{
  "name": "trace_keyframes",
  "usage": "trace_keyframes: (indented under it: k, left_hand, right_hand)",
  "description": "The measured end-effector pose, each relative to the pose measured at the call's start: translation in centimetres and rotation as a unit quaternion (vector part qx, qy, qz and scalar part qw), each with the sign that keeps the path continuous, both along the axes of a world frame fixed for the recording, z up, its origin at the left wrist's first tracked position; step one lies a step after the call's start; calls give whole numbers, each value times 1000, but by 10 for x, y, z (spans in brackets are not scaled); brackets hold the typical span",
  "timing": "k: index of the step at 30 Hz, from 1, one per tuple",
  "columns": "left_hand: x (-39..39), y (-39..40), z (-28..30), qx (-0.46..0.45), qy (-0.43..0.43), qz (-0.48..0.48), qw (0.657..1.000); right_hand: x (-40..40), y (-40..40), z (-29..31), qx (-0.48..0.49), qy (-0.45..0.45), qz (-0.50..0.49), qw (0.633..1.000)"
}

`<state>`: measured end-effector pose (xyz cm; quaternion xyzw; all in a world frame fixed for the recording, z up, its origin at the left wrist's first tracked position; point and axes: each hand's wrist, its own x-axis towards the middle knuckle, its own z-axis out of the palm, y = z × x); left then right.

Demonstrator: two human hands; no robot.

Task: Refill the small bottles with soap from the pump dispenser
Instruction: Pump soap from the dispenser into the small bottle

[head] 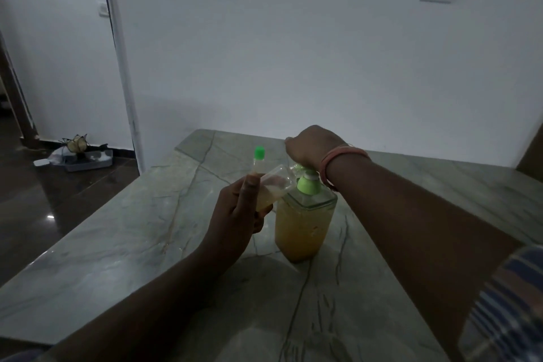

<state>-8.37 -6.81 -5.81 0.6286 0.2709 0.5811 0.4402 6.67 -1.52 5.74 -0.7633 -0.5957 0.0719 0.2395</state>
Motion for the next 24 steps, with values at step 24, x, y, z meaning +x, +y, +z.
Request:
trace_keyframes:
  k: [24]
  left_hand:
    - [-1, -1, 1, -6, 8, 8, 1000]
  right_hand:
    - [0, 5, -1, -17, -13, 15, 1000]
